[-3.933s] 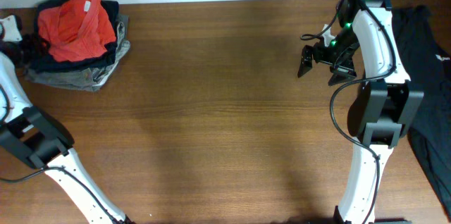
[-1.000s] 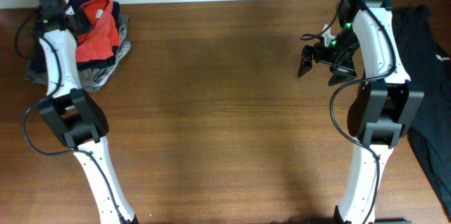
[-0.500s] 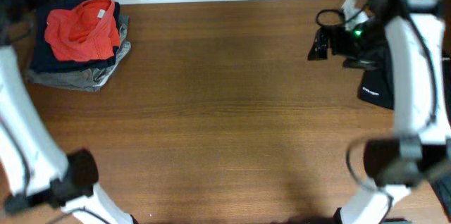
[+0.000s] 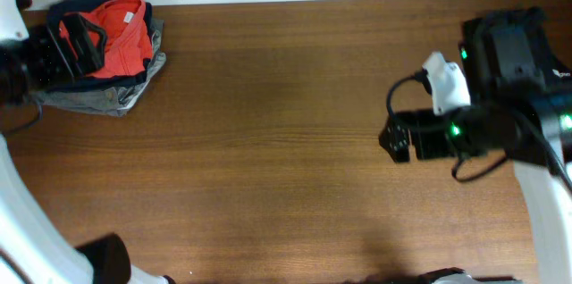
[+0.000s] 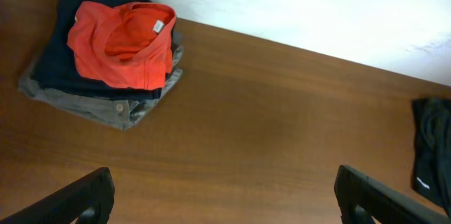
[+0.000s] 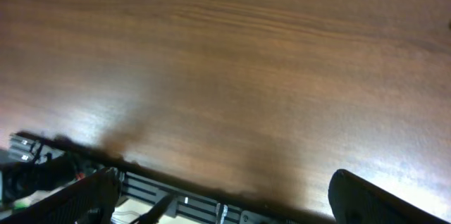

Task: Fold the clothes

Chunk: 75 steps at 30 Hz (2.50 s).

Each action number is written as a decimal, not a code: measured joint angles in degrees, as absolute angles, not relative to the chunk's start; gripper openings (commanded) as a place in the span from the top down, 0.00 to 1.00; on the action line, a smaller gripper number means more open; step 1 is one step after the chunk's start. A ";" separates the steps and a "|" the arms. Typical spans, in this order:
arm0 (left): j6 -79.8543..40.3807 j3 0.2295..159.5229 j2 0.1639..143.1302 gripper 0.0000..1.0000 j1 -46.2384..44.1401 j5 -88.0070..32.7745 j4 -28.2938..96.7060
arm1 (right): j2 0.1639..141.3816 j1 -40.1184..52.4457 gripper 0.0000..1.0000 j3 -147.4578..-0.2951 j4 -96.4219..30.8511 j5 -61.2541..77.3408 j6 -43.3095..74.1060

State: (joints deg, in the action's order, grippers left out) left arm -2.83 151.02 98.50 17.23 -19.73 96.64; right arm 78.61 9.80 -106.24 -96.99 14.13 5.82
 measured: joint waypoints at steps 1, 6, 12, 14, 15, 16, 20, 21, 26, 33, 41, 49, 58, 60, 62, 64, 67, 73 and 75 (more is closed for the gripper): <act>-2.76 149.93 96.88 0.01 17.02 -19.73 96.64 | 76.84 9.80 0.01 -104.95 -96.99 13.74 6.28; -2.59 139.33 83.26 0.00 16.29 -19.70 96.51 | 67.35 9.85 0.01 -100.05 -96.99 12.86 7.81; -2.57 117.10 58.72 0.01 16.25 -19.84 91.11 | 54.22 9.85 0.01 -93.23 -95.55 10.87 10.83; -2.57 110.06 50.98 0.01 16.23 -20.34 86.52 | 50.24 9.85 0.01 -90.85 -93.54 10.09 11.49; -2.55 106.04 46.76 0.01 16.23 -20.86 83.79 | 48.29 9.85 0.01 -89.49 -92.33 9.76 11.75; -2.55 102.59 43.29 0.00 16.23 -21.34 81.73 | 46.06 9.85 0.01 -87.90 -91.22 9.52 12.23; -2.59 89.38 30.94 0.01 16.23 -24.77 74.35 | 38.26 9.85 0.01 -82.30 -87.74 8.86 14.46; -2.61 86.56 28.69 0.01 16.23 -25.89 73.43 | 35.97 9.85 0.01 -80.62 -86.52 8.84 14.96; -2.81 75.48 24.01 0.01 16.23 -30.41 71.83 | 26.48 9.85 0.01 -73.38 -83.74 7.16 16.82; -2.83 63.64 24.05 0.01 16.23 -32.71 70.83 | 15.42 9.85 0.01 -69.08 -81.71 1.21 20.38; -2.83 57.12 24.05 0.01 16.23 -33.04 70.04 | 14.09 9.85 0.01 -68.66 -81.38 -0.69 21.08; -2.83 56.66 24.05 0.01 16.23 -33.06 70.02 | 14.09 9.85 0.01 -68.64 -81.38 -0.91 21.23; -2.83 56.66 24.05 0.01 16.23 -33.06 70.02 | 14.09 9.85 0.01 -68.64 -81.38 -1.08 21.23; -2.83 56.66 24.05 0.01 16.23 -33.06 70.02 | 14.09 9.85 0.01 -68.64 -81.38 -1.08 21.26; -2.83 56.66 24.05 0.01 16.23 -33.06 70.02 | 14.09 9.85 0.01 -68.64 -81.38 -1.08 21.26; -2.83 56.66 24.05 0.01 16.23 -33.06 70.02 | 14.09 9.85 0.01 -68.64 -81.38 -1.08 21.23; -2.83 56.66 24.05 0.01 16.23 -33.06 70.02 | 14.09 9.85 0.01 -68.64 -81.38 -1.08 21.23; -2.83 56.66 24.05 0.01 16.23 -33.06 70.02 | 14.09 6.72 0.01 -68.49 -81.23 -1.30 20.47; -2.83 56.66 24.05 0.01 16.23 -33.08 70.02 | 14.00 4.38 0.01 -67.72 -79.70 -1.85 19.55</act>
State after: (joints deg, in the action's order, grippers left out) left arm -2.83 56.66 24.05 16.23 -33.08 70.02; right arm 14.00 4.38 -67.72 -79.70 -1.85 19.55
